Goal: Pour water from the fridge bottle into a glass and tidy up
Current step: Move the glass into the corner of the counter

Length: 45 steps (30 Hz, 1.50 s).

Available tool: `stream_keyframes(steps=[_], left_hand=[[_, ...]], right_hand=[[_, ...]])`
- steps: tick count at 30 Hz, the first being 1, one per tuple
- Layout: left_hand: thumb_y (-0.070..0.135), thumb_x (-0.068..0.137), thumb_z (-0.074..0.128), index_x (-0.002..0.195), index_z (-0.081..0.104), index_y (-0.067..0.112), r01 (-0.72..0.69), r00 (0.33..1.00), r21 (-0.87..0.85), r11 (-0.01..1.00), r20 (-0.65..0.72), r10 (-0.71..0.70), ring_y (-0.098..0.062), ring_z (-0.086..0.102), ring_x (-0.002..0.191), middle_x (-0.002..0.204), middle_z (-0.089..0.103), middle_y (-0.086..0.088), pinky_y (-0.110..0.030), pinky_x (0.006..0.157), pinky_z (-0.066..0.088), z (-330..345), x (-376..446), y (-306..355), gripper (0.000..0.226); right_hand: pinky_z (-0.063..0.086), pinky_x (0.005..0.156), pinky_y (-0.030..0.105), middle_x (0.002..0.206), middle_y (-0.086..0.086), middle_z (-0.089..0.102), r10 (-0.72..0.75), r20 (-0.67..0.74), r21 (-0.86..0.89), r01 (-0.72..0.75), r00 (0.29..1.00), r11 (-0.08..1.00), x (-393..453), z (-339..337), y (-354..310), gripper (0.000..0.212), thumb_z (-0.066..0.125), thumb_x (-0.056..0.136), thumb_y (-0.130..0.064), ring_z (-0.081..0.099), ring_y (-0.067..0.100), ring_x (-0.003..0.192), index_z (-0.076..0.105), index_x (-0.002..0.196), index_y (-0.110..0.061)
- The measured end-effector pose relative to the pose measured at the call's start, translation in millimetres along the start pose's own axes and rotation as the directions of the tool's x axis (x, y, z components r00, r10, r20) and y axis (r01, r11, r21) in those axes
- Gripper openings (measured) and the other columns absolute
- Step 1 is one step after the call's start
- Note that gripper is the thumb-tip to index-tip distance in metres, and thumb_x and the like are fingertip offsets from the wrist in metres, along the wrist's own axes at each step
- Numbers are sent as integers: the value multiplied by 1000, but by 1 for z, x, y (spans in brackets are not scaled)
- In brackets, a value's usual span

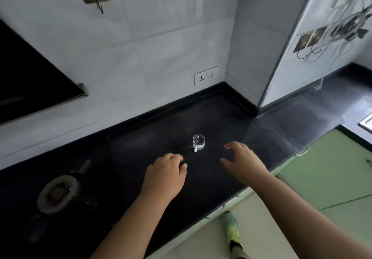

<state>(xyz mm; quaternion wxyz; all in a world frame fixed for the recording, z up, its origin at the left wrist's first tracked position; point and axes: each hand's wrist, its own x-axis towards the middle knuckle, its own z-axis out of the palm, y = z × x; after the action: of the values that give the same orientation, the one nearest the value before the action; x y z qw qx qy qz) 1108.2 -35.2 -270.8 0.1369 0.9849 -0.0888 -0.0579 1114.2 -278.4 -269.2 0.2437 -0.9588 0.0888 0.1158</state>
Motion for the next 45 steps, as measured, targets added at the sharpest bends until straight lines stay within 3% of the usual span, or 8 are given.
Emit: stream_keyframes(steps=[5,10,14,16,19,25,32,45], left_hand=[[42,108,45,143,54,29,197,975,-77,977,118,-187,-15,59,123,140,58,6,-38,98,54,43,70,11,39],[40,106,49,146,50,29,393,910,-232,890,234,-341,-17,62,121,140,58,2,-41,98,56,92,125,26,42],[39,107,48,147,46,31,526,841,-311,792,330,-429,-16,65,107,130,62,2,-31,79,54,124,155,32,41],[39,108,46,138,52,31,574,811,-349,741,364,-458,-14,66,97,116,65,3,-29,72,52,136,163,34,32],[42,108,43,120,54,32,634,771,-405,659,395,-499,-12,67,92,105,66,4,-34,81,59,149,175,33,19],[35,108,47,108,62,34,583,811,-485,652,303,-500,-4,67,91,100,66,10,-34,88,61,162,198,46,15],[36,109,45,101,65,31,505,861,-517,692,243,-447,-5,66,86,98,65,9,-31,81,60,163,256,67,22],[37,110,42,108,64,29,349,937,-521,779,215,-276,-5,64,91,104,62,8,-34,88,58,159,343,96,23]], right_hand=[[49,89,32,148,1,50,-75,140,38,70,987,997,112,6,16,61,73,89,-40,60,23,121,50,144,-26],[51,94,31,147,5,54,-109,310,40,102,944,994,195,25,28,75,81,83,-40,61,22,123,48,148,-24],[52,83,22,145,2,53,-148,407,66,132,901,989,227,52,31,82,86,78,-36,61,17,116,46,150,-27],[52,93,26,145,-1,52,-185,435,97,159,881,983,234,68,32,86,89,75,-34,59,16,120,46,149,-28],[51,102,31,144,-6,52,-230,446,189,160,865,969,243,88,34,81,90,74,-30,59,12,120,50,145,-31],[53,76,16,126,-15,59,-254,313,363,132,915,923,260,93,49,61,87,78,-40,65,0,91,60,133,-35],[57,83,23,126,-14,59,-181,183,435,86,966,896,295,78,74,63,86,78,-46,64,2,95,59,135,-36],[52,72,18,113,-15,66,-129,25,459,104,991,882,357,35,103,57,88,74,-48,66,2,88,58,122,-41]])
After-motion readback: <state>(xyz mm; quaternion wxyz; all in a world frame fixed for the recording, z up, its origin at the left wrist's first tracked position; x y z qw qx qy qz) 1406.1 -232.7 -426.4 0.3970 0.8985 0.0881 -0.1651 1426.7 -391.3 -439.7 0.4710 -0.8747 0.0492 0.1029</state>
